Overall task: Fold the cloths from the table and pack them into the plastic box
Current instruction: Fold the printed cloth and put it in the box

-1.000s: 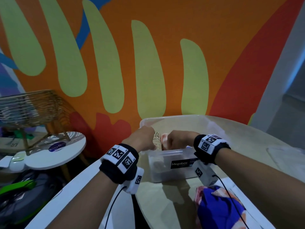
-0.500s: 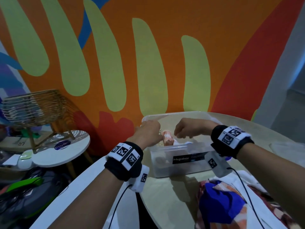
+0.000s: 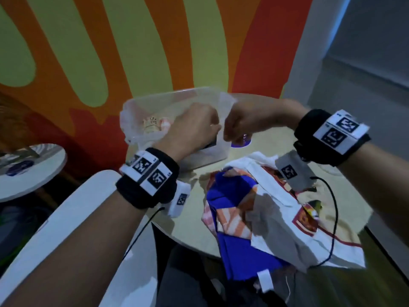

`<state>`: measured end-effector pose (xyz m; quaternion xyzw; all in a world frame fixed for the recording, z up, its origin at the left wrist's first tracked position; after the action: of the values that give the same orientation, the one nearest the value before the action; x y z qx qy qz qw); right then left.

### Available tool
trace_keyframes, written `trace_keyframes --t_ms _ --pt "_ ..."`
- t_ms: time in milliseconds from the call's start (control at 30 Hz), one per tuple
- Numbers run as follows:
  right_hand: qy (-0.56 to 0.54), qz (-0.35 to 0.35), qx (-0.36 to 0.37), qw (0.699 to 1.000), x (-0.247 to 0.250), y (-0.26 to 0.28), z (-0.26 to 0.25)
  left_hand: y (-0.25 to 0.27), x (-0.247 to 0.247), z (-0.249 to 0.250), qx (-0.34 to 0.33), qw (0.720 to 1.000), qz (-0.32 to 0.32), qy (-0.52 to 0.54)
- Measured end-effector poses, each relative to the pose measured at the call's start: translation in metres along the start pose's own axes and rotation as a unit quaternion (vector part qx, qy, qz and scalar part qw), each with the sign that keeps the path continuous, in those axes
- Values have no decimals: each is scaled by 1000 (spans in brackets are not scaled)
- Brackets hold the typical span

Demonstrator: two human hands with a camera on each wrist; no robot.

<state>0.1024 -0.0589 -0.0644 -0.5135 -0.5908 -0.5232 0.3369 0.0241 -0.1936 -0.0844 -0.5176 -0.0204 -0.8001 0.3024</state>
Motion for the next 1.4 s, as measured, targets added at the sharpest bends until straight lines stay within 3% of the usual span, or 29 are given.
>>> trace_keyframes --t_ms 67,133,233,400,500,667,933,1100,1200,1400 --pt "17 -95 -19 995 -38 8 18 9 -37 6 -11 999 -38 -1" --pt "22 -136 -33 990 -69 11 33 18 -74 7 -4 993 -113 -12" --pt "35 -120 -74 989 -92 11 63 26 -119 4 -10 980 -196 -12" --pt "104 -130 -177 970 -108 35 104 16 -171 5 -37 970 -240 -12" --pt "76 -156 -190 966 -124 51 120 9 -199 10 -13 953 -297 -52" --pt "1 -109 -210 972 -139 62 140 -18 -218 17 8 949 -310 -54" --pt "-5 48 -220 974 -145 46 153 -67 -225 24 21 962 -271 -17" --pt "-79 151 -230 958 -136 45 160 -74 -218 32 29 967 -248 -57" --pt "-138 164 -232 949 -125 54 162 -64 -210 35 6 975 -208 -75" --pt "-148 216 -162 951 -82 76 146 -54 -167 45 -79 991 -88 64"
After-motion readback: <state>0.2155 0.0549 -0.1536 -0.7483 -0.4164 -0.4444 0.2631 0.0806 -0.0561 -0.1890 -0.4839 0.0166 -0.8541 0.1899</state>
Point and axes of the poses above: each hand's wrist, its own y-axis away from the middle knuckle, its own x-axis out of the back of the hand, z = x × y, the point moved 3 cm from there along -y, towards the middle knuckle, and after that the axes turned 9 degrees about y, right-handed, at the moved point
